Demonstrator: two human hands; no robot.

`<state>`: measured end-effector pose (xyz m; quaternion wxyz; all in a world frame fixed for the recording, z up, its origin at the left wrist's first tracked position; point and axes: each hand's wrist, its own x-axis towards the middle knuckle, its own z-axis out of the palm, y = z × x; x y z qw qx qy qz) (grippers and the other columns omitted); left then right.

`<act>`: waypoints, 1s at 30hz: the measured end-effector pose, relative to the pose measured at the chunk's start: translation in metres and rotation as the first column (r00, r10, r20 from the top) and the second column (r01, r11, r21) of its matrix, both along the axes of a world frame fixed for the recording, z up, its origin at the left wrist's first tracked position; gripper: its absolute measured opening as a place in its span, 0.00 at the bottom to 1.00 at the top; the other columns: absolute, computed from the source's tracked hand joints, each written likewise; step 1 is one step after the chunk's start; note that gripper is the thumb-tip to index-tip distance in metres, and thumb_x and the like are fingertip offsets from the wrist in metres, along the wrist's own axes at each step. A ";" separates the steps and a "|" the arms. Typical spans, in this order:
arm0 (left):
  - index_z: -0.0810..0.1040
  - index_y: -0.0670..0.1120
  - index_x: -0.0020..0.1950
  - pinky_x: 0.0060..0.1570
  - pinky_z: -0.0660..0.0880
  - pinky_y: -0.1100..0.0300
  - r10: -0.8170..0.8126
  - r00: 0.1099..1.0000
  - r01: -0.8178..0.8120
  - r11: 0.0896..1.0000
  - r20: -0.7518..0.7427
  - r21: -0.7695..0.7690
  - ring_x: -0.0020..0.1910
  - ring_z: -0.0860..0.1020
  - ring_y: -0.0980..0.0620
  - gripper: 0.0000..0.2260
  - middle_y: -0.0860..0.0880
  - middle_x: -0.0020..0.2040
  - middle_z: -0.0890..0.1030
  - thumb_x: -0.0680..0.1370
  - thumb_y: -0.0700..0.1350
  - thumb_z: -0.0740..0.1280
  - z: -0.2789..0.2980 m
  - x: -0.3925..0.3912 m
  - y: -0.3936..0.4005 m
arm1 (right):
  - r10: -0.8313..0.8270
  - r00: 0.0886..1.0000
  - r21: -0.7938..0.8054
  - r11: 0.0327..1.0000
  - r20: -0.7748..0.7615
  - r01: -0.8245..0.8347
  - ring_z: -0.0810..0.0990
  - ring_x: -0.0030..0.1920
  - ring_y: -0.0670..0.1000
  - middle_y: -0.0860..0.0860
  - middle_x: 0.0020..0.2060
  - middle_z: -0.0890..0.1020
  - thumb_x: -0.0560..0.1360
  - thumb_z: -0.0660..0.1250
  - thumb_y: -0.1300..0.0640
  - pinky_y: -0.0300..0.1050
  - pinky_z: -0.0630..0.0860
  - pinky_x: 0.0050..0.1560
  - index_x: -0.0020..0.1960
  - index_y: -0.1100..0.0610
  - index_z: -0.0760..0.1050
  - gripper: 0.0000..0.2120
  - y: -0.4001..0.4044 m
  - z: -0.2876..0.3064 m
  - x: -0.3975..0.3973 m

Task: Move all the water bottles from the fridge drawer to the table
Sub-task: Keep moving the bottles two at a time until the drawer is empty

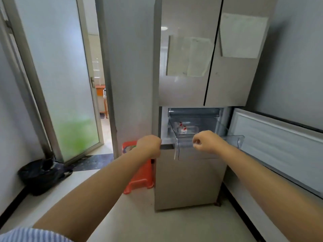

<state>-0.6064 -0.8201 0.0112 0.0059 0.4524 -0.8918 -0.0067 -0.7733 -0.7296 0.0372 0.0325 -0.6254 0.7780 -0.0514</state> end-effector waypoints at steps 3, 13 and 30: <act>0.76 0.40 0.60 0.59 0.75 0.51 -0.033 0.999 0.033 0.999 0.039 -0.003 0.60 0.76 0.42 0.12 0.41 0.60 0.78 0.78 0.40 0.59 -0.007 -0.054 -0.035 | -0.058 0.998 0.028 0.998 0.008 0.057 0.79 0.56 0.54 0.55 0.57 0.81 0.78 0.60 0.57 0.46 0.75 0.55 0.59 0.60 0.77 0.14 -0.028 -0.014 -0.059; 0.74 0.40 0.62 0.59 0.74 0.50 -0.078 0.996 0.074 0.993 0.046 0.092 0.61 0.75 0.41 0.13 0.41 0.62 0.76 0.80 0.40 0.57 -0.069 -0.185 -0.224 | -0.139 0.986 0.083 0.988 0.089 0.132 0.77 0.59 0.56 0.57 0.59 0.79 0.77 0.59 0.58 0.48 0.74 0.59 0.59 0.61 0.77 0.14 -0.229 -0.061 -0.192; 0.72 0.38 0.64 0.62 0.69 0.52 -0.167 0.954 0.190 0.979 -0.250 0.071 0.65 0.71 0.42 0.23 0.41 0.67 0.71 0.78 0.49 0.50 -0.202 -0.284 -0.394 | -0.070 0.994 0.173 0.981 -0.083 0.084 0.57 0.74 0.59 0.59 0.75 0.57 0.78 0.56 0.44 0.57 0.58 0.72 0.74 0.57 0.55 0.29 -0.510 -0.248 -0.294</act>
